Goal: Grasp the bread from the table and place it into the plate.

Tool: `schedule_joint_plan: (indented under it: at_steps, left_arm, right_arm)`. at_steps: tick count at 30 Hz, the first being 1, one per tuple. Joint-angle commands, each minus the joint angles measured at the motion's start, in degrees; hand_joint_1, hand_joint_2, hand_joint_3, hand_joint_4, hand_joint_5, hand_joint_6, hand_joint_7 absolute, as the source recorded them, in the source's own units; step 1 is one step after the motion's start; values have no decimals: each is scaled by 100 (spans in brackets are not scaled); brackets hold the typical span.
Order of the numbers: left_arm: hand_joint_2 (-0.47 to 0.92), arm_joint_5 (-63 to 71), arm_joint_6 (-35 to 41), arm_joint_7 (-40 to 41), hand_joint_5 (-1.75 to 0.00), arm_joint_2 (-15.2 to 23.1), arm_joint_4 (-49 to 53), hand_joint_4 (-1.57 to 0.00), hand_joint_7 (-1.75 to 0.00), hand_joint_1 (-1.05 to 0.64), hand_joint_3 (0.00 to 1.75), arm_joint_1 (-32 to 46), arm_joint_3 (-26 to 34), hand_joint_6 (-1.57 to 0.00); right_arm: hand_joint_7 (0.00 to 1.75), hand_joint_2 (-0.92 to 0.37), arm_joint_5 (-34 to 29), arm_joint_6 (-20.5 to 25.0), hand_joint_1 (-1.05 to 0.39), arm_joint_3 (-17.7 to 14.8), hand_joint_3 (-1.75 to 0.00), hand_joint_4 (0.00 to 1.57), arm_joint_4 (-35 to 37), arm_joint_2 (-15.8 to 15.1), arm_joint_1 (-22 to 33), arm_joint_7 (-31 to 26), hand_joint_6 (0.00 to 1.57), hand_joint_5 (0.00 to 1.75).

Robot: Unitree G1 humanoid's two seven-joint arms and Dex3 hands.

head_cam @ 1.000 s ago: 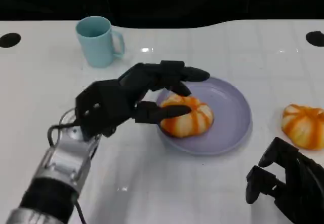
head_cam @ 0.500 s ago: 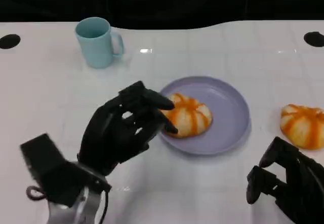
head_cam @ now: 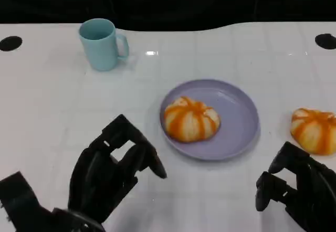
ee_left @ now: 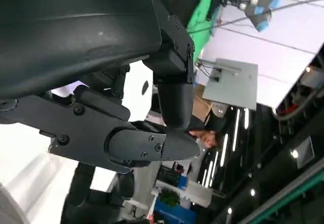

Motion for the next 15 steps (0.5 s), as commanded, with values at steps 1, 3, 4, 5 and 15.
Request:
schedule_joint_plan:
  at_steps: [1,3,4,5,15]
  left_arm:
    - [92,-18,-205,-218,-175,12,120,-78,-175,-56,45,221,124,-51]
    - [92,14,-239,-264,-175,16,199,-80,-175,-55,44,289,141,-54]
    - [92,22,-245,-277,-175,14,218,-80,-175,-55,44,302,147,-55]
    - [92,2,-194,-261,-175,14,217,-81,-175,-55,43,330,162,-56]
    - [92,-18,50,-227,-175,95,266,-83,-175,-55,40,375,300,-59]
  right_arm:
    - [158,-92,28,-20,-59,-59,-34,74,-112,-53,70,-11,61,175]
    - [158,-92,-3,-37,-59,-52,-34,75,-118,-59,75,-17,61,175]
    - [158,-92,-12,-45,-59,-49,-34,74,-118,-61,76,-15,61,175]
    - [158,-92,-15,-42,-59,-49,-34,74,-128,-56,81,-27,61,175]
    - [157,-92,0,-37,-58,-56,-35,73,-116,-47,69,-24,61,175]
